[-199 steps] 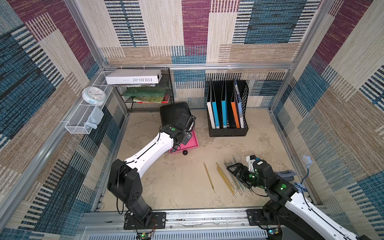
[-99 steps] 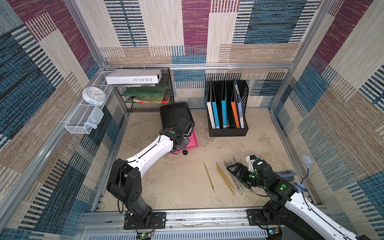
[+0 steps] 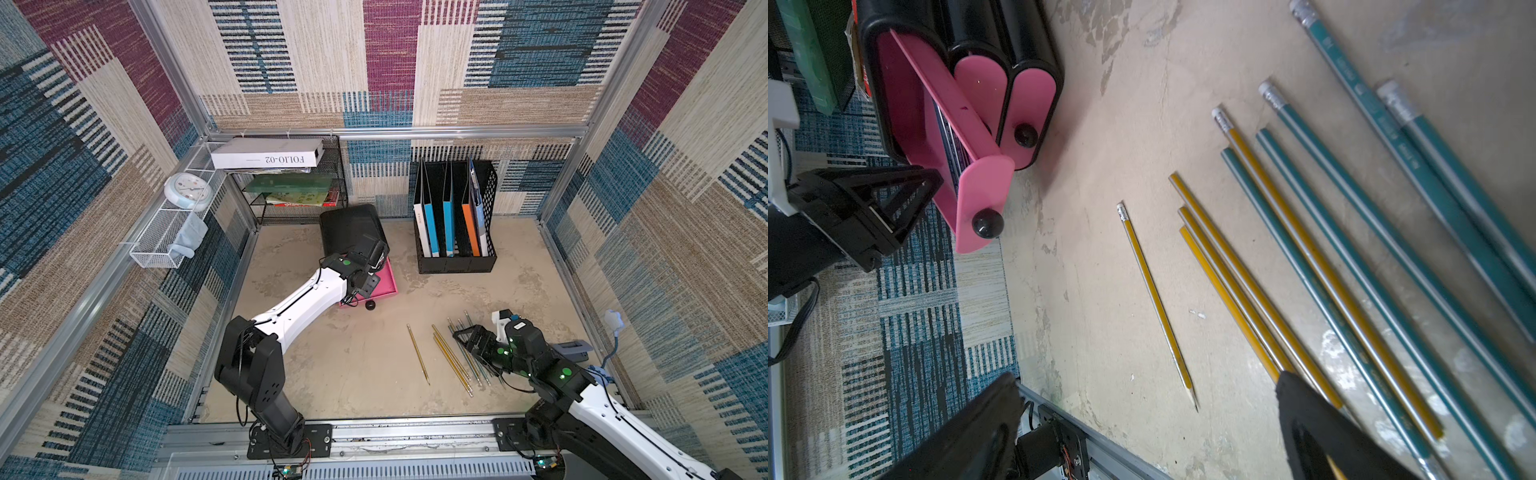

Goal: Please place the pencils in the drawer according to their color
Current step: Place the pencil in the drawer, then close the drawer in the storage box.

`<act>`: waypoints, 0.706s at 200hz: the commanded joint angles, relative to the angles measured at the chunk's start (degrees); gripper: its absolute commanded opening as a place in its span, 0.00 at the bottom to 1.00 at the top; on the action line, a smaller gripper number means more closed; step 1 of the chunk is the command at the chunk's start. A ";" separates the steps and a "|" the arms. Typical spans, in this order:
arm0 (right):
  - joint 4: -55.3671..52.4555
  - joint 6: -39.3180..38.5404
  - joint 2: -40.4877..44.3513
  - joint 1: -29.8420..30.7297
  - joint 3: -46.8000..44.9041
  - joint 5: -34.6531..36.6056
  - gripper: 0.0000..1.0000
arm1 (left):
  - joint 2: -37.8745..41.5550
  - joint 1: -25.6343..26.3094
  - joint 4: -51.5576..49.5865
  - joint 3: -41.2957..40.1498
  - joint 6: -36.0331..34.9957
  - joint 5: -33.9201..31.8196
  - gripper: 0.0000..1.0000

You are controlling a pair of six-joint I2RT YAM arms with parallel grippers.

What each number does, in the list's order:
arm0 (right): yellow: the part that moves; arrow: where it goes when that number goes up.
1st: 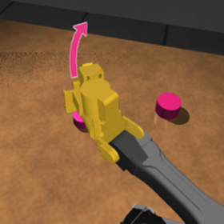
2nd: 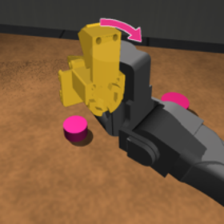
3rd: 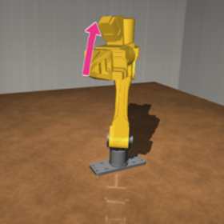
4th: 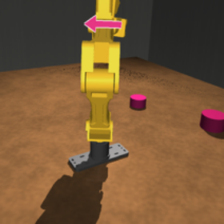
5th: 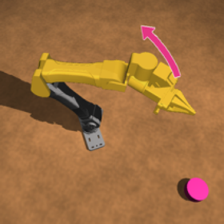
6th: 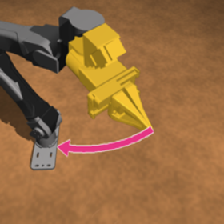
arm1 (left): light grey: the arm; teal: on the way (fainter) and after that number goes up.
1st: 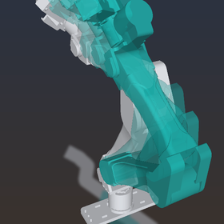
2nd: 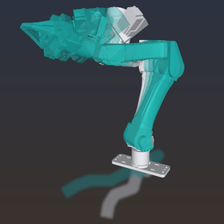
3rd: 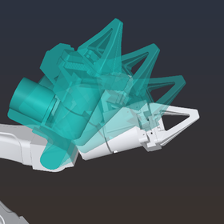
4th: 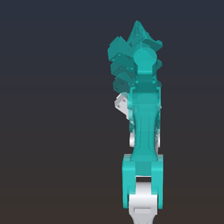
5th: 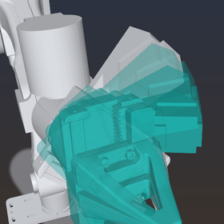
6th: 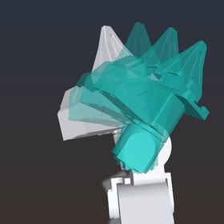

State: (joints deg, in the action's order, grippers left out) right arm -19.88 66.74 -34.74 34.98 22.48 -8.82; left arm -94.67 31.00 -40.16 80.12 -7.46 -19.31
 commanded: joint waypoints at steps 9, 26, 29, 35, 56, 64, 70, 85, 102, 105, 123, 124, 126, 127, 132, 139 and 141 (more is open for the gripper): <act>1.26 -0.12 -0.06 -0.01 0.98 0.21 0.99 | 1.70 0.01 -0.92 2.41 2.87 2.35 0.42; 2.48 -0.20 -0.54 0.00 1.44 -0.44 0.99 | 3.51 -0.07 -1.44 4.40 5.66 3.31 0.45; 2.74 -0.21 -0.70 -0.02 1.65 -0.63 0.99 | 3.76 -0.10 -1.50 4.80 6.18 3.56 0.45; 3.38 -0.20 -1.14 0.00 1.92 -0.99 0.99 | 4.26 -0.07 -1.75 5.63 7.31 3.95 0.46; 6.71 -0.38 -3.02 0.02 3.19 -2.36 0.99 | 5.31 -0.46 -3.68 9.38 11.55 5.16 0.50; 8.18 -0.23 -4.04 0.00 3.67 -2.92 0.99 | 5.13 -0.88 -5.40 11.39 13.22 5.36 0.52; 9.47 -0.14 -4.80 0.01 4.00 -3.29 0.99 | 4.96 -1.35 -6.53 12.90 14.48 5.74 0.53; 12.80 0.75 -7.10 0.00 4.73 -4.26 0.99 | 4.20 -3.15 -9.77 16.70 17.58 6.46 0.55; 17.15 2.07 -9.97 0.00 5.24 -5.38 0.99 | 2.92 -6.31 -12.99 20.30 20.91 8.57 0.56; 17.95 2.38 -10.57 0.01 5.35 -5.68 0.99 | 2.73 -6.99 -13.33 20.82 21.38 9.18 0.57; 24.26 3.61 -14.16 0.00 5.69 -7.66 0.99 | 1.57 -11.52 -15.25 22.82 24.55 12.63 0.58; 24.58 3.68 -14.45 0.00 5.71 -7.77 0.99 | 1.45 -11.77 -15.36 22.86 24.71 12.81 0.58; 25.27 3.77 -14.84 0.04 5.73 -8.01 0.99 | 1.30 -12.44 -15.47 23.01 25.00 13.29 0.58; 25.65 3.85 -15.06 0.02 5.69 -8.07 0.99 | 1.27 -12.67 -15.60 23.13 25.20 13.53 0.58; 27.40 4.15 -16.15 0.00 5.82 -8.65 0.99 | 0.72 -14.10 -16.06 23.58 25.97 14.64 0.59; 29.67 4.27 -17.82 0.00 6.11 -9.44 0.99 | -0.21 -16.14 -16.79 24.13 27.18 16.39 0.59; 30.17 4.27 -18.32 0.00 6.22 -9.63 0.99 | -0.55 -16.63 -17.10 24.28 27.58 16.87 0.59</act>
State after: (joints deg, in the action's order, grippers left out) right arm -1.10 69.38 -49.28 34.96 27.81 -14.98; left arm -93.17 19.25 -52.23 102.67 13.69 -8.91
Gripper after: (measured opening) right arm 0.991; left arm 0.585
